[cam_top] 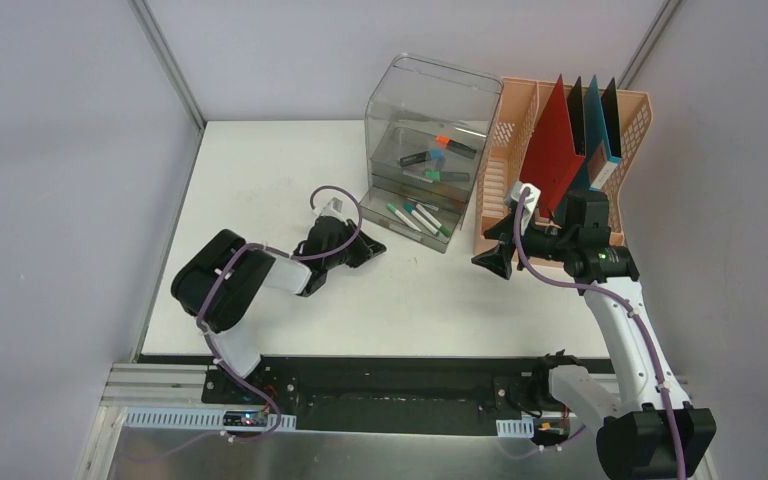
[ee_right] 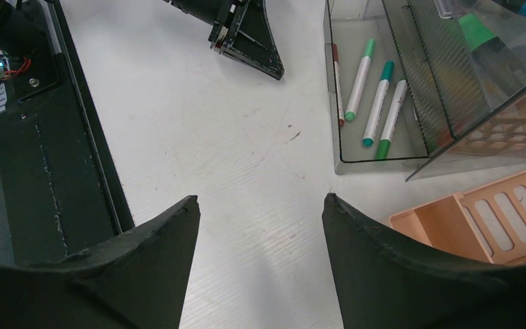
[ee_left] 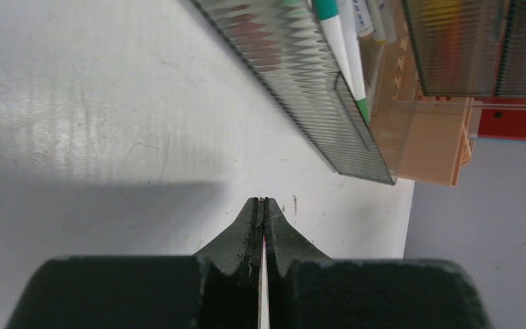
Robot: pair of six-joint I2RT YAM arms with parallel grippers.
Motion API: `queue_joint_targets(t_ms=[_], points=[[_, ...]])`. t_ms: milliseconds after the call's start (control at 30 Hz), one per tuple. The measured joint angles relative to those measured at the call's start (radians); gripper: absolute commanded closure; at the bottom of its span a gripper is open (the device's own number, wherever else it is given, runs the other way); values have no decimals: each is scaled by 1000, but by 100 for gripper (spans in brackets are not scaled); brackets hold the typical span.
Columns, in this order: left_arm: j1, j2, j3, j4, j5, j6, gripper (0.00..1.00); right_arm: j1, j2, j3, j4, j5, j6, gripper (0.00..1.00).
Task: Organize the desk
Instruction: Close the drawer in the storage box.
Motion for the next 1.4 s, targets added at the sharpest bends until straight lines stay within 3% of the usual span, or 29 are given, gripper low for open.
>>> queue_joint_targets(t_ms=[933, 1400], points=[[-16, 262, 100, 212, -21, -184, 100, 0, -1, 0, -8, -5, -5, 31], [-23, 328, 169, 239, -18, -214, 100, 0, -2, 0, -23, -8, -8, 31]])
